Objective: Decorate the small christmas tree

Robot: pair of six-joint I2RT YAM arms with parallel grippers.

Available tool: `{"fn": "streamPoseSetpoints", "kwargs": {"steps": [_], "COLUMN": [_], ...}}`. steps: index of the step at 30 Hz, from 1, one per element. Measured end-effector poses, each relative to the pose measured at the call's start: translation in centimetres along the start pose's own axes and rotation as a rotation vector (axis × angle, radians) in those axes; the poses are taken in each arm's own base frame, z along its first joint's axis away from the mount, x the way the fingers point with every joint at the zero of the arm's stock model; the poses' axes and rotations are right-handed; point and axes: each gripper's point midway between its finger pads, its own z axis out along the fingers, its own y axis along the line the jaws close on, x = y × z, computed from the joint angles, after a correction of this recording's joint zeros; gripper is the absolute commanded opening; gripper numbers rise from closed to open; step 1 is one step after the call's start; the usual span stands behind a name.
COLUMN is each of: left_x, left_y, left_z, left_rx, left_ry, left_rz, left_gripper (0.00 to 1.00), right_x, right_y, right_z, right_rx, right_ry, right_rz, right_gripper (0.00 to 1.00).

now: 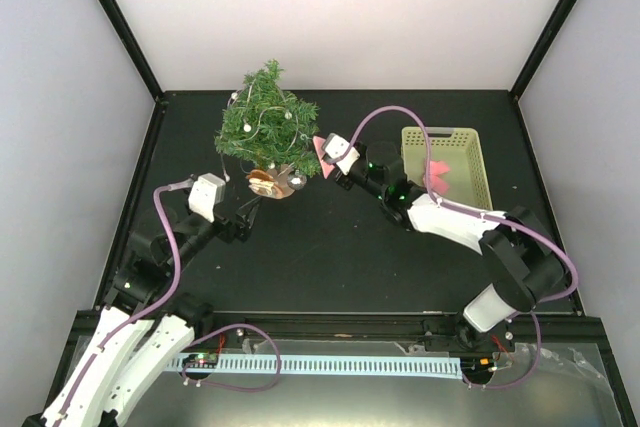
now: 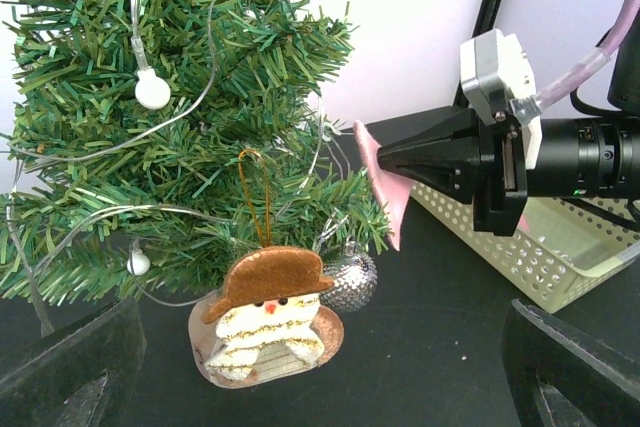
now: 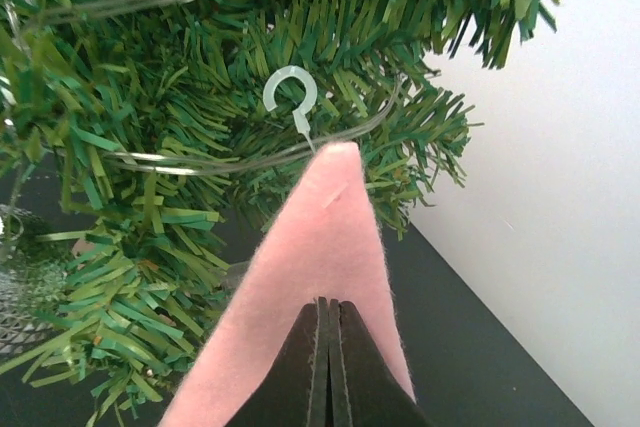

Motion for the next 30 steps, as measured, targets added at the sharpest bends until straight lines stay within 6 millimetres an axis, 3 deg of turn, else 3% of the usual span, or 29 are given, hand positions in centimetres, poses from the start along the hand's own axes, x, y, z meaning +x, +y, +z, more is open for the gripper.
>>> {"fn": "streamPoseSetpoints", "kwargs": {"steps": [11, 30], "left_x": [-0.1, -0.1], "left_y": [0.1, 0.3], "left_z": [-0.1, -0.1], "left_rx": [-0.010, -0.020], "left_ry": [-0.006, -0.006], "left_rz": [0.009, 0.011], "left_gripper": [0.99, 0.99], "right_x": [2.6, 2.7], "right_y": [0.0, -0.4], "right_z": [1.2, 1.4], "right_rx": [0.037, 0.067], "right_ry": [0.068, 0.052], "right_rz": [-0.017, -0.023], "right_gripper": [0.01, 0.01]}}
